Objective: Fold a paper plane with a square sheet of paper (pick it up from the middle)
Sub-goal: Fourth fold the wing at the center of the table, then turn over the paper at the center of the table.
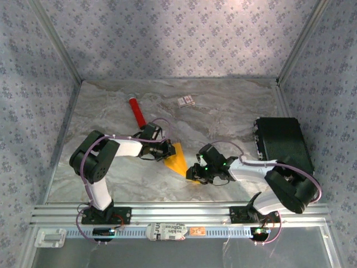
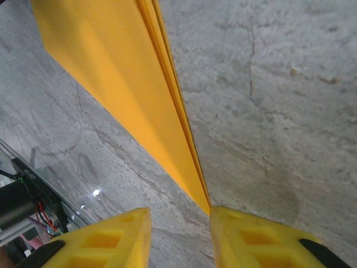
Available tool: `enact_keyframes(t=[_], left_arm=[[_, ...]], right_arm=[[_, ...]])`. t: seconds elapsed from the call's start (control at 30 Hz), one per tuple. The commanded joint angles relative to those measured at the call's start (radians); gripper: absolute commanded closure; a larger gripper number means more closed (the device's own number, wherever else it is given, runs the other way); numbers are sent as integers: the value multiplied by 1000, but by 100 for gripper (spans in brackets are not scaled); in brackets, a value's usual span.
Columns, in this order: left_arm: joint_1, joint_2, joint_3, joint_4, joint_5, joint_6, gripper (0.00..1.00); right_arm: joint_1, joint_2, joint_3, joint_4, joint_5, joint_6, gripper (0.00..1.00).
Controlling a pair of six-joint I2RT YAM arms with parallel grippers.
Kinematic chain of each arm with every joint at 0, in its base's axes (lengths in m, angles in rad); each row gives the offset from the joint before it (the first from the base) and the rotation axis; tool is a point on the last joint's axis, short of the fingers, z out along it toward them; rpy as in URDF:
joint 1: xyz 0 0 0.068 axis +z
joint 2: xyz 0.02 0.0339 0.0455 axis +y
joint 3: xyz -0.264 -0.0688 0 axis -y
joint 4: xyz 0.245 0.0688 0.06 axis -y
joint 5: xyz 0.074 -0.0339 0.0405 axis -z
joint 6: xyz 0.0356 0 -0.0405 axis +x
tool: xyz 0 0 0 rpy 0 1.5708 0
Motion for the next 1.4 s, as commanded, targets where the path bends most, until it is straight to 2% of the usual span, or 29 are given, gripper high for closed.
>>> enact_keyframes(t=[0.0,0.17,0.3,0.43,0.77,1.37], left_arm=[[15,11,-33,-82,-78,-8,98],[16,6,-33,-83,-76,-9,98],[16,5,-38,-79,-78,-12,98],[16,16,-33,-66,-67,-20,98],[17,13,-32,-63,-64,-23,97],[17,10,-26,-62,-58,-31,97]], right_arm=[[8,24,-2,27,6,30,67],[-2,-6,-18,15,9,41,67],[-2,-83,-53,-50,71,51,66],[-23,-95,-67,-47,49,46,65],[-36,-35,-59,107,-2,74,66],[-54,28,-52,162,-45,68,66]])
